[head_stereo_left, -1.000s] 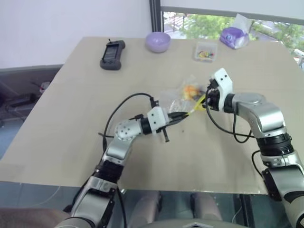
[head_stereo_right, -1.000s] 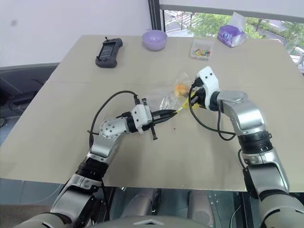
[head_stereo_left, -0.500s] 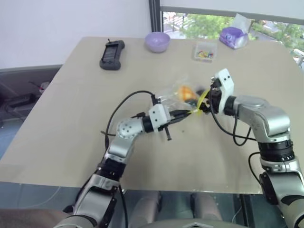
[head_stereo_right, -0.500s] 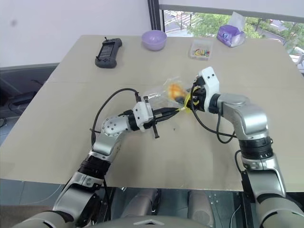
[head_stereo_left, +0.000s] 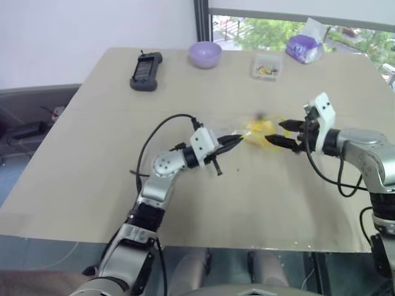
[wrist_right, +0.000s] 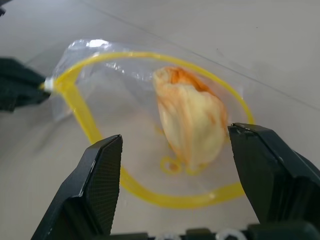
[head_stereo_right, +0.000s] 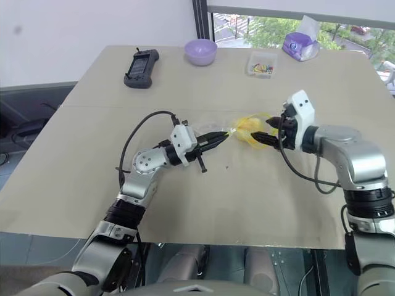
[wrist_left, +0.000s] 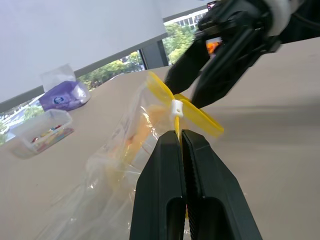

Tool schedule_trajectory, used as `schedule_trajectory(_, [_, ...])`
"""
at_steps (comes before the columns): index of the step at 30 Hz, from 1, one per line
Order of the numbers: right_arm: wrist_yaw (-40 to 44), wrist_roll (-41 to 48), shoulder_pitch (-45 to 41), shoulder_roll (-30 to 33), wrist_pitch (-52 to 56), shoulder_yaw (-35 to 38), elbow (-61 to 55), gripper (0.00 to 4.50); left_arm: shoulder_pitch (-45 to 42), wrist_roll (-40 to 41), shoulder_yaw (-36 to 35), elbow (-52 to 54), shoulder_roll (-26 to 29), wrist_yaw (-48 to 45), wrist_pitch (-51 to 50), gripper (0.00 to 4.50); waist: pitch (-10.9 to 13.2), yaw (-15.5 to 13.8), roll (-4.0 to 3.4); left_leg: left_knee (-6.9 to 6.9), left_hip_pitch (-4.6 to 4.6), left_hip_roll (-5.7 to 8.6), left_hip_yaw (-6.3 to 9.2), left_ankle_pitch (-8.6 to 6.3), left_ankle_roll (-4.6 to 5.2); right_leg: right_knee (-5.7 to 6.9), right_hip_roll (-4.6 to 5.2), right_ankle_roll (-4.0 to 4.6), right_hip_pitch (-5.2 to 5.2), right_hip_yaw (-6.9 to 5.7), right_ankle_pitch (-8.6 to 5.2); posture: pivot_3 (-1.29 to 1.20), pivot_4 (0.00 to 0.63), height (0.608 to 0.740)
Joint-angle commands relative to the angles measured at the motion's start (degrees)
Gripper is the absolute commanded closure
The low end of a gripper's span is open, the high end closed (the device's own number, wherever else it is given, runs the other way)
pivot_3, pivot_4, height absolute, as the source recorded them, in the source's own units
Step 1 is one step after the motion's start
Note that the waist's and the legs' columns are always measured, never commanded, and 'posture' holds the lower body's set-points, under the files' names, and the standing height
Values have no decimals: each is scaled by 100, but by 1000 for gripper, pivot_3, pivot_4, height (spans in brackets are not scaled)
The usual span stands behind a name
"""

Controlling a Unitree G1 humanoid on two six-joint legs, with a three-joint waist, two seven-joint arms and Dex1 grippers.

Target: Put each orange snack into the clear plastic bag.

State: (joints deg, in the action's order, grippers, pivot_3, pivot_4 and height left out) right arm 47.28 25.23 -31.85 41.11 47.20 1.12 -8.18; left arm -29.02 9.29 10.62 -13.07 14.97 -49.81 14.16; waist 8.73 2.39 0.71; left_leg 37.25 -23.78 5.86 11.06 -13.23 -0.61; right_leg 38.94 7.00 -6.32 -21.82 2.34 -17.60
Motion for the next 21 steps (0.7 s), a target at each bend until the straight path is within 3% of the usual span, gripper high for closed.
schedule_trajectory(1, [437,-439,181,579,-1102,163,182,848,-49,120,-135,121,1,50,-9,4500,0,-7,0,0,0,0,0,0,0,0,0,0,0,0,0,0,150,740])
schedule_trajectory(5, [473,-1656,355,1127,-2765,-430,938,848,-41,113,-132,144,-5,46,-31,4500,0,-9,1,1,2,1,-2,0,0,-2,0,-1,3,-2,0,0,150,740])
schedule_trajectory(10, [362,-2596,220,994,-3934,-1052,1586,848,-49,89,-133,115,-41,2,-23,4500,0,27,1,-1,9,-5,-23,0,-1,1,-6,-1,3,4,0,0,150,740])
schedule_trajectory(21, [279,-2928,-318,314,-4355,-1133,1816,848,-16,65,-125,142,-48,-14,-24,4500,1,-11,2,2,5,-2,-3,1,-1,-3,-3,-1,5,1,0,0,150,740])
